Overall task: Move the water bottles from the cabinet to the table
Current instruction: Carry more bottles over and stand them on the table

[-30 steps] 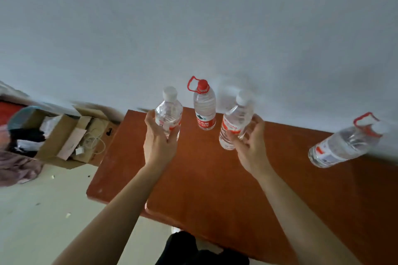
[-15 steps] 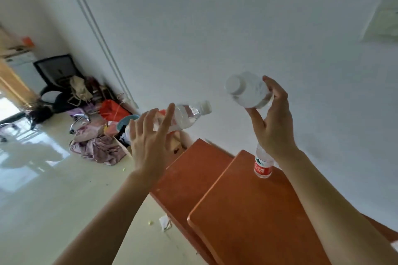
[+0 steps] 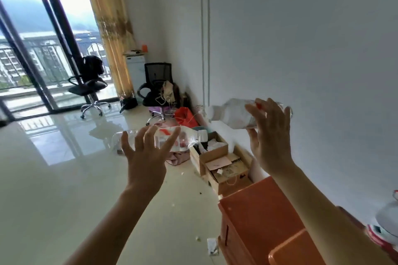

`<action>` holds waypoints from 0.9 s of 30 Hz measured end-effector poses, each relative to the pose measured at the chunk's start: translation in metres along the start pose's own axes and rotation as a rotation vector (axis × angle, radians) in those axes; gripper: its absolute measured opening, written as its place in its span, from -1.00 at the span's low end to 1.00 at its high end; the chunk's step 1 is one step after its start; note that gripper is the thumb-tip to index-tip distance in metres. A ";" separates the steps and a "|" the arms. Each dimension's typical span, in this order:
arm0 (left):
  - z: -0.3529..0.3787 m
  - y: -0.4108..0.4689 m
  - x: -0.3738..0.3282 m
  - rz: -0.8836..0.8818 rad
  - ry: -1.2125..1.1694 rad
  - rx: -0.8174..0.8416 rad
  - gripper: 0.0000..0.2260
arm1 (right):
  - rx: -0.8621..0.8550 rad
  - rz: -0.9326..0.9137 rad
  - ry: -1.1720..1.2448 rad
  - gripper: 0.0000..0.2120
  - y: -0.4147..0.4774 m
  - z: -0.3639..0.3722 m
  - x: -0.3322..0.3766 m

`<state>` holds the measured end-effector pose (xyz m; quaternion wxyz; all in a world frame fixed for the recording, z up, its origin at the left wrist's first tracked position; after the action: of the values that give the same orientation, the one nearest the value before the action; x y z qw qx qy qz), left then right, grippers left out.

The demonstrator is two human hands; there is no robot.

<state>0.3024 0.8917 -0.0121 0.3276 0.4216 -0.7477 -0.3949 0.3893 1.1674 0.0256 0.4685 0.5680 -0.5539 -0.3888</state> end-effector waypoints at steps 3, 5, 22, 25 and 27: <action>-0.001 -0.023 0.093 -0.040 0.110 -0.001 -0.09 | -0.026 -0.084 0.065 -0.21 0.007 0.074 0.079; -0.008 -0.040 0.155 -0.104 0.186 0.009 -0.11 | -0.023 -0.132 0.136 -0.17 0.011 0.122 0.138; 0.012 -0.117 0.483 -0.527 0.659 0.073 -0.14 | 0.213 -0.366 0.561 -0.16 0.033 0.448 0.433; 0.028 -0.111 0.532 -0.538 0.762 0.082 -0.17 | 0.294 -0.398 0.677 -0.13 0.051 0.516 0.490; 0.029 -0.114 0.564 -0.527 0.837 0.094 -0.17 | 0.314 -0.448 0.733 -0.10 0.060 0.551 0.530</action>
<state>0.0785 0.3618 -0.0367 0.4692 0.7330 -0.4371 -0.2268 -0.1112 0.5876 -0.0182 0.4461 0.8381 -0.2671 -0.1653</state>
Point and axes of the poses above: each hand's wrist, its own y-axis towards the middle knuckle, its own z-axis out of the palm, x = y × z, the point moved 3 cm from there along y, towards the middle knuckle, and after that the axes turned 13 degrees about -x, right-handed, at the moved point
